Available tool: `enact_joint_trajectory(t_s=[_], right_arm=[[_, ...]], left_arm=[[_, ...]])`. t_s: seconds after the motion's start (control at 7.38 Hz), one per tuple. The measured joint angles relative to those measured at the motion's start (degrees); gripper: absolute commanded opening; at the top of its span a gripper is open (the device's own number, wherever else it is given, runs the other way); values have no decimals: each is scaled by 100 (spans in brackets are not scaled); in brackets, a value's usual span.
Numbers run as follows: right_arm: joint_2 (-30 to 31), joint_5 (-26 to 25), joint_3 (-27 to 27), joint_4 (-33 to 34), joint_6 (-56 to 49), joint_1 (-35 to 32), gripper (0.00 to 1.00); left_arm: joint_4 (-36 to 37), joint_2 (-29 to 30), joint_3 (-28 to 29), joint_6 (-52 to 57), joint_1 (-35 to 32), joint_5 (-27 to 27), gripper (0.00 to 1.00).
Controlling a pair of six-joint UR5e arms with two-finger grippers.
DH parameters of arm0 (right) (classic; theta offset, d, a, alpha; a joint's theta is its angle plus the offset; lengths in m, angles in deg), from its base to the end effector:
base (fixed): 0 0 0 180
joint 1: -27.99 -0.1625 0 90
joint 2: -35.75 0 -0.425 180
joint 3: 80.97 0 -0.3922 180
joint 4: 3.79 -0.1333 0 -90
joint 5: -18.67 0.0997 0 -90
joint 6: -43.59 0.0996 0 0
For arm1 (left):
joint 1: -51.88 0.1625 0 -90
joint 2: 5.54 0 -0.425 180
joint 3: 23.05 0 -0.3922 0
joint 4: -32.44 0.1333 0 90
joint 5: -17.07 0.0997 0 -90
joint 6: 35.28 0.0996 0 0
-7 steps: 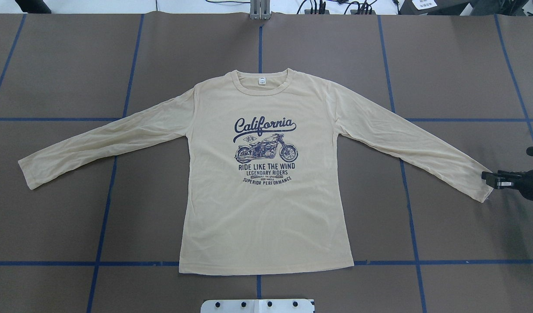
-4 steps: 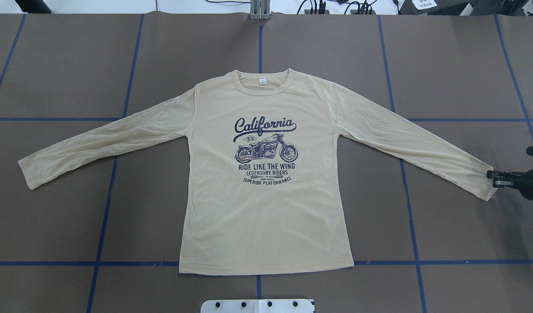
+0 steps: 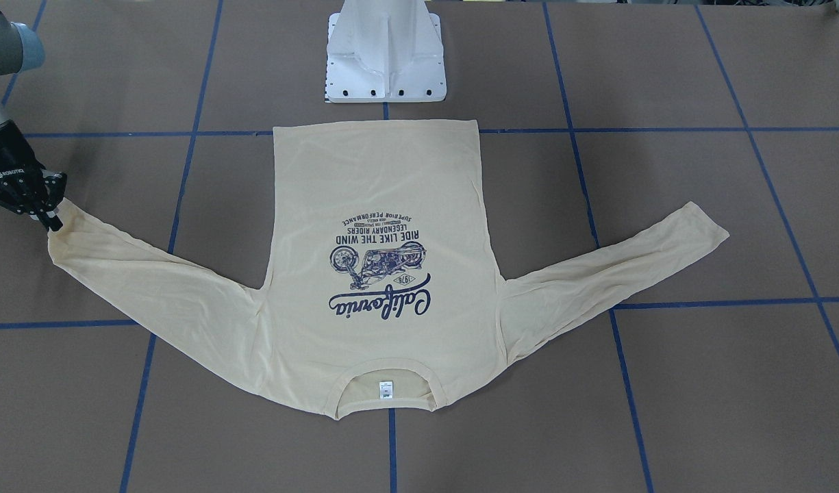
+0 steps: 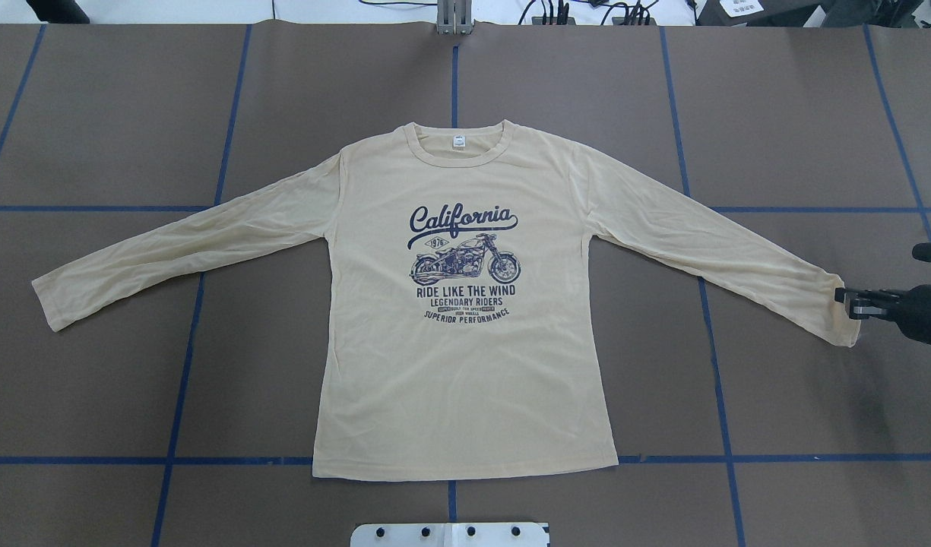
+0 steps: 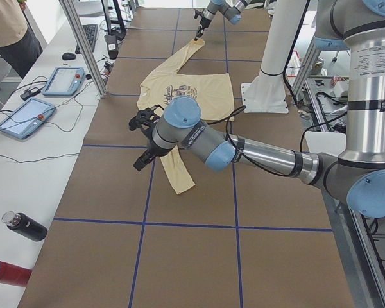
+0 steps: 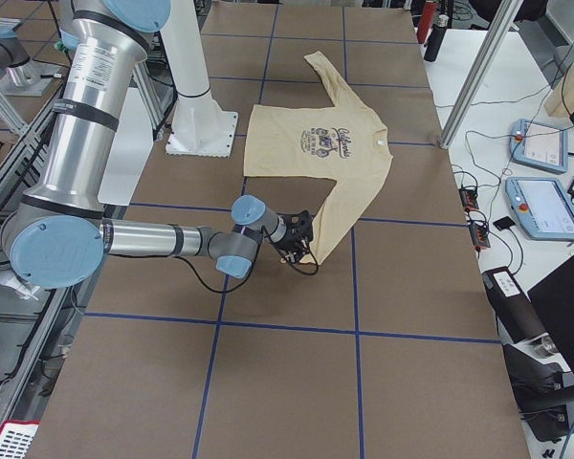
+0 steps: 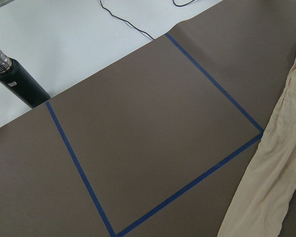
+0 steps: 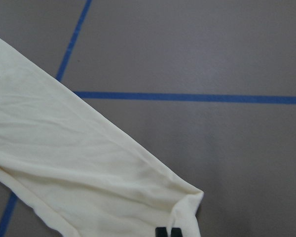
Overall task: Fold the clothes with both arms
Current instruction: 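Lower the right gripper onto the sleeve cuff nearest it and grasp, then carry the sleeve with the right gripper across the shirt body and release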
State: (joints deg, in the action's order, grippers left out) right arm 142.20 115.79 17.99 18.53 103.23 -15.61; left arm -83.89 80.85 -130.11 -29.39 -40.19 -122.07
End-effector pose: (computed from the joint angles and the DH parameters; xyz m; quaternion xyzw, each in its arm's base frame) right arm -0.2090 -0.3661 0.5839 0.2581 -0.4321 0.0686 0.8614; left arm -0.0750 -0.4706 0.4817 0.3358 0.3686 0.1699 0.8500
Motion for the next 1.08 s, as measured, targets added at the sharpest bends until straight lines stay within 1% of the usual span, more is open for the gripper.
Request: enact_joint_trajectory(t_s=[0.14,0.27,0.41,0.54,0.68,0.81,0.95,1.08], right_arm=[[-292,41,484,687,26,-91,0],[-802,37,894,1521,49,-132,0],[-1573,-19,1097,2430,152,-129,0],[-2533,-172,1146,3432,394,-37,0],[-3491,-489,1129,4404,688,206,0],[-4316,-893,1020,5100,992,509,0],[-5015,-1268,750,5446,1273,789,0],[-5624,-1601,345,5586,1464,1028,0]], left_arm=[[0,-1,0,0,0,0,100],[3,-5,1,0,0,0,100],[4,-7,-1,-3,-2,0,100],[5,-8,-2,-8,-2,0,100],[5,-8,-2,-16,-2,0,100],[5,-7,-1,-24,1,0,100],[5,-4,0,-33,3,0,100],[5,-2,1,-39,4,0,100]])
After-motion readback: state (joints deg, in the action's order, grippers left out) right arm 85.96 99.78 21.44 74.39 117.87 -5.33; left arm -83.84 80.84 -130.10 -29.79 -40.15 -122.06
